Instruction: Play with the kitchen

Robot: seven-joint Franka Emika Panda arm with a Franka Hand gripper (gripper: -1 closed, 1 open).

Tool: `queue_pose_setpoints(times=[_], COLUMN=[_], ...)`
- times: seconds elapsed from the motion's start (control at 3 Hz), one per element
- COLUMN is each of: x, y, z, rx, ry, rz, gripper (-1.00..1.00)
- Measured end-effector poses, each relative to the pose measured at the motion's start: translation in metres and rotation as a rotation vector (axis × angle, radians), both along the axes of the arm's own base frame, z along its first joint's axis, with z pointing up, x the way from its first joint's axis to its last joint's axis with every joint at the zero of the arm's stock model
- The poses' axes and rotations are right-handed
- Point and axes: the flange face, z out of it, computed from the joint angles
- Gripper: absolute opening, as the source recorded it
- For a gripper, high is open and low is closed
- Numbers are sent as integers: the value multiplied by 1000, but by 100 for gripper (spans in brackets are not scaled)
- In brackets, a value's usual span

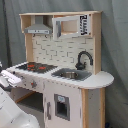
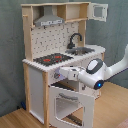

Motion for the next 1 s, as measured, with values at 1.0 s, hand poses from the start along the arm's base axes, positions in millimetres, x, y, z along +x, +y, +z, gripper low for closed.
queue_pose_setpoints(times=[1.0], x=[5], y=[-34], z=[19], rx=[46], ry=[-103], rz=[34], gripper=[100])
